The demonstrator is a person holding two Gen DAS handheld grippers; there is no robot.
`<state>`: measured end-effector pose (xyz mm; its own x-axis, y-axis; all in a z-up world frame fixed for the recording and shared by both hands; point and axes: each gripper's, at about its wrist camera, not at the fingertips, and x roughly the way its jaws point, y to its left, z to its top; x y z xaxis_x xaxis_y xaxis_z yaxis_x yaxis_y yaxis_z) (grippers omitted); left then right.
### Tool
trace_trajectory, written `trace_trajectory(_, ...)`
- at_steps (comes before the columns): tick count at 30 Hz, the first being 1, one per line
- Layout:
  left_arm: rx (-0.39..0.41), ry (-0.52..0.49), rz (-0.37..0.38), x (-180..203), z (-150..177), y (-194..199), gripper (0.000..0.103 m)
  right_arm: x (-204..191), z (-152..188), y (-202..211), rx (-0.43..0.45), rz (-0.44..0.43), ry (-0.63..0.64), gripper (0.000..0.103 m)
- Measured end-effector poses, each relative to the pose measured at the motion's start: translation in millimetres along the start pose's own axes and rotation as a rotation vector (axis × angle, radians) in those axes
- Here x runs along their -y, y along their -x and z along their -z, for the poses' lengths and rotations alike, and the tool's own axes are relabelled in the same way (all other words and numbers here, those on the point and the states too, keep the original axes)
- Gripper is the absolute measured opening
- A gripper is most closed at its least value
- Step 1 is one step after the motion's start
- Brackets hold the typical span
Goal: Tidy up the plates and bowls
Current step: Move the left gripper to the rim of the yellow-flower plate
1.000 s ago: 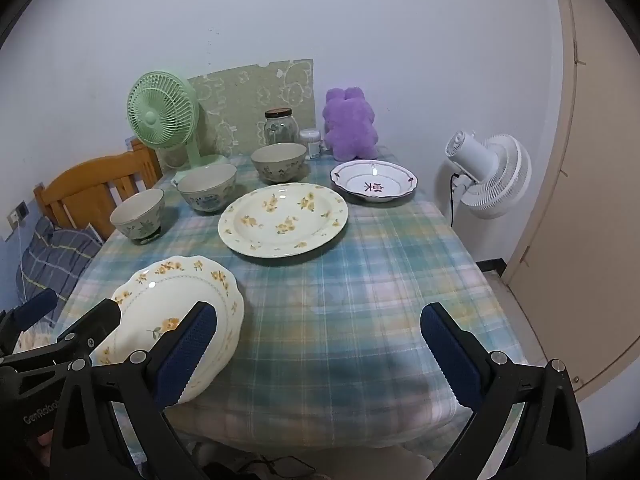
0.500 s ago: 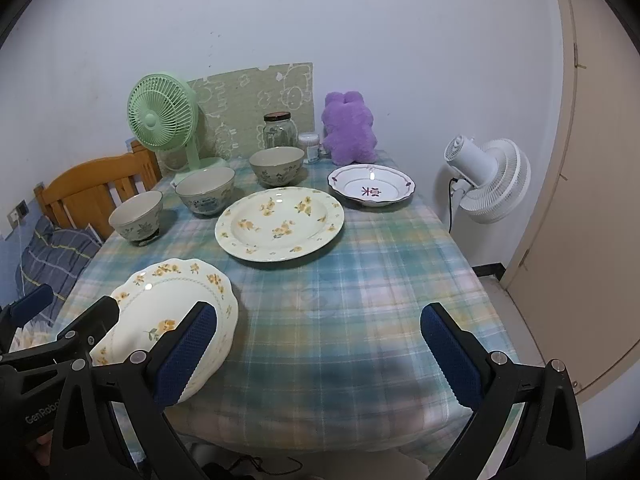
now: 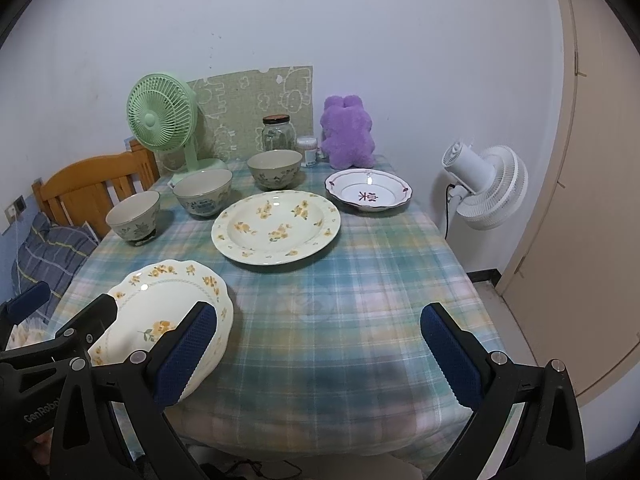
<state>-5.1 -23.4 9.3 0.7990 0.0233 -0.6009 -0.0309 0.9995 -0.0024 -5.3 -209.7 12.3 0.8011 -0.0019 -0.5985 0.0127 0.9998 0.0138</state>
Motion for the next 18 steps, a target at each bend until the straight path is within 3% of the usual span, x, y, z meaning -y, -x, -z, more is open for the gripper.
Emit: trace_trajectory(18, -0.002, 0.009, 0.003, 4.4, -3.1, -0.5, 0.099, -0.8, 1.2, 0.5, 0.003, 0.004, 0.005, 0.103)
